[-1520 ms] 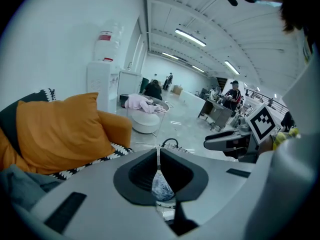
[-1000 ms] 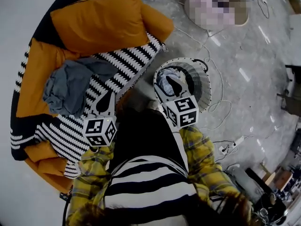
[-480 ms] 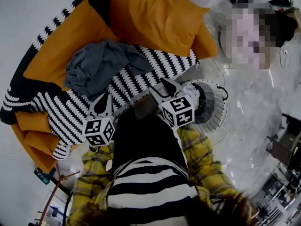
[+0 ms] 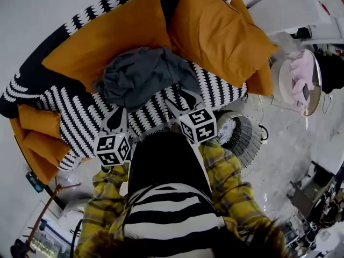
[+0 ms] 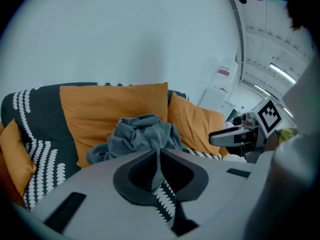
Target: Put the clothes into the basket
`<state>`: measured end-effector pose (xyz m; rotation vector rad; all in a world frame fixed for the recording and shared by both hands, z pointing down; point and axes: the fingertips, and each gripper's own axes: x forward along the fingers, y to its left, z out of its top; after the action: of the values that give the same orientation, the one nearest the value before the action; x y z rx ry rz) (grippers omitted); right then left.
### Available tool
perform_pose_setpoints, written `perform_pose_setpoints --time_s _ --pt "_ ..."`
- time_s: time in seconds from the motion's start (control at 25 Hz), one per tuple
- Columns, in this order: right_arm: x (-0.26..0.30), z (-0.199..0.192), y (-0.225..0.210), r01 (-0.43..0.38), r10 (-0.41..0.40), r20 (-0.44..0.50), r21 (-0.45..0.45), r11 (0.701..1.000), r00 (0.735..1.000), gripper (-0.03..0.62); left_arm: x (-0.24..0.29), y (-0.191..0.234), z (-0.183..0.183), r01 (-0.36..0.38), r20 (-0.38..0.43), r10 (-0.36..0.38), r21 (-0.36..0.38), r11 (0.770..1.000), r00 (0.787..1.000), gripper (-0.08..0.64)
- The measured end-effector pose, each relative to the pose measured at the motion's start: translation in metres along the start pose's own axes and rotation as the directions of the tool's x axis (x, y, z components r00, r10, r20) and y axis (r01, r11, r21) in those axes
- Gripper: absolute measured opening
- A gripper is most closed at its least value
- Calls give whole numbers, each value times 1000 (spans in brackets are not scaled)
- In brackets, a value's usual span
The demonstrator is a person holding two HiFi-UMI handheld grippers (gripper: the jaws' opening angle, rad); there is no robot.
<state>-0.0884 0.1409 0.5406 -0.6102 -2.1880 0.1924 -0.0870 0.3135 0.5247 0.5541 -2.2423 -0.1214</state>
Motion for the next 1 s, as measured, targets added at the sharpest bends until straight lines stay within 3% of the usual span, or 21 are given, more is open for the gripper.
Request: perform_pose_setpoints --time_s 0.32,0.56,1.0 --pt "83 21 19 -65 62 -73 -42 997 995 236 22 62 10 -48 -7 48 -36 998 999 32" --pt "125 23 25 -100 91 -128 -59 993 988 247 34 87 -2 -76 -41 72 -87 993 997 34" --pt "182 32 39 -116 110 -139 -42 992 984 329 49 125 -13 -110 -52 103 -148 983 993 32"
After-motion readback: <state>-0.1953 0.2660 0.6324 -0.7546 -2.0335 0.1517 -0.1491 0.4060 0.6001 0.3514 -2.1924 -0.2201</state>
